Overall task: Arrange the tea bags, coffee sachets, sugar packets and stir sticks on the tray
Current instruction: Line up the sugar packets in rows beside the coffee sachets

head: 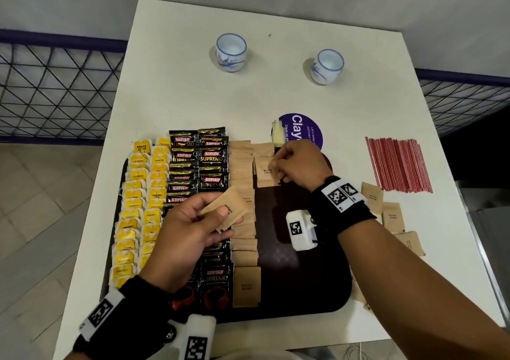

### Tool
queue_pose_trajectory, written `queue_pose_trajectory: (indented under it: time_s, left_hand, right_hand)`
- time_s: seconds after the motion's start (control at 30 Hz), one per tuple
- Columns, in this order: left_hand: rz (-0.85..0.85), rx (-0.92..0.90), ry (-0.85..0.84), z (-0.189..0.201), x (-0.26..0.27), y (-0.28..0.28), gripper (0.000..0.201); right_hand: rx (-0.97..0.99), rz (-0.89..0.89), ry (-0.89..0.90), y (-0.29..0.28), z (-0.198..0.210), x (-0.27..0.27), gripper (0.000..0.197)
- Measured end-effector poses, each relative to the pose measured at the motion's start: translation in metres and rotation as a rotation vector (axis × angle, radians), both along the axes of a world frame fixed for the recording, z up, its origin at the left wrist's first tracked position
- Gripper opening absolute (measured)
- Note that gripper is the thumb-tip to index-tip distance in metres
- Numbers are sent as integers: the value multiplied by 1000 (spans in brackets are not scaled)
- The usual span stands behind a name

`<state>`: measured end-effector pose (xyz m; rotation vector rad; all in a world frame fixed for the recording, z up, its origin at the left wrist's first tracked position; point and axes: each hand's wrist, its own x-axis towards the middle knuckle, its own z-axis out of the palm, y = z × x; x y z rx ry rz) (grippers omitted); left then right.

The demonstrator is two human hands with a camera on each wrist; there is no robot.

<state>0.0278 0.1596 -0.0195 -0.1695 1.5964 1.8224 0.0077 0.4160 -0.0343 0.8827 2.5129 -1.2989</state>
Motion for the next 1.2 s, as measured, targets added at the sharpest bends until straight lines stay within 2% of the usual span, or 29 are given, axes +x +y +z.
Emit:
queue_pose_trajectory:
  time_s: [0.43,1.2]
  left_hand:
    - [15,-17,-8,-2,-1,6,22]
    - [12,-23,-23,-1,-5,16,23]
  right_hand:
    - [28,-97,94,-8,-8,-2,9]
    - [-52,-213,141,-15,-17,-1,7]
